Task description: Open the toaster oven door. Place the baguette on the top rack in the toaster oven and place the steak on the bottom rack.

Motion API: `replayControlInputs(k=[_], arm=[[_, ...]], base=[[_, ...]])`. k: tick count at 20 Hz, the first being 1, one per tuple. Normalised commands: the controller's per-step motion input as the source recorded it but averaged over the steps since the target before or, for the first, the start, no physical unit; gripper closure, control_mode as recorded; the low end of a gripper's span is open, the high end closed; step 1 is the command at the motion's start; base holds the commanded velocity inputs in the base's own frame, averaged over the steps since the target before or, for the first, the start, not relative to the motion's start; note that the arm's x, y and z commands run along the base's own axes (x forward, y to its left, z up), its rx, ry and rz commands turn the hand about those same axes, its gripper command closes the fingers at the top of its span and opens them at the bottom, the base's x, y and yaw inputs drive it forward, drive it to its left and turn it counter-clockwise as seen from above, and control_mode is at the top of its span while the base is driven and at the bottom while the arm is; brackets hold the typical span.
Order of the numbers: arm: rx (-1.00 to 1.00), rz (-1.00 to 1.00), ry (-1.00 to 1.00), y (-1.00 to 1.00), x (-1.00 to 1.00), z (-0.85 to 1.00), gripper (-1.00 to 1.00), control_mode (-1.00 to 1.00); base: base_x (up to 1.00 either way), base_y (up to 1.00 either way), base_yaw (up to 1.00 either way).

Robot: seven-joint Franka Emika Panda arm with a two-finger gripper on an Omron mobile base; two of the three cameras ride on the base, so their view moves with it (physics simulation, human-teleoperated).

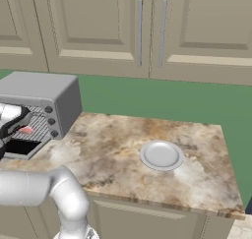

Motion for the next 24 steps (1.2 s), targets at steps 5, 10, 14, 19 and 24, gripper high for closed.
replayControlInputs(k=[5,10,14,19,24], arm=[[-0.10,-0.21,0.29,0.25,0.43,0.17,-1.00,-1.00],[-0.03,-0.27,0.34,0.27,0.65,0.14,-1.00,-1.00],[-0.01,-0.31,0.34,0.32,0.73,0.17,-1.00,-1.00],[-0.01,-0.35,0.30,0.28,0.67,0.17,-1.00,-1.00],[0.01,-0.30,0.32,0.17,0.18,0.66,-1.00,-1.00]], base=[[0.00,0.00,0.00],[0.00,0.00,0.00],[0.00,0.00,0.00],[0.00,0.00,0.00],[0.00,0.00,0.00]])
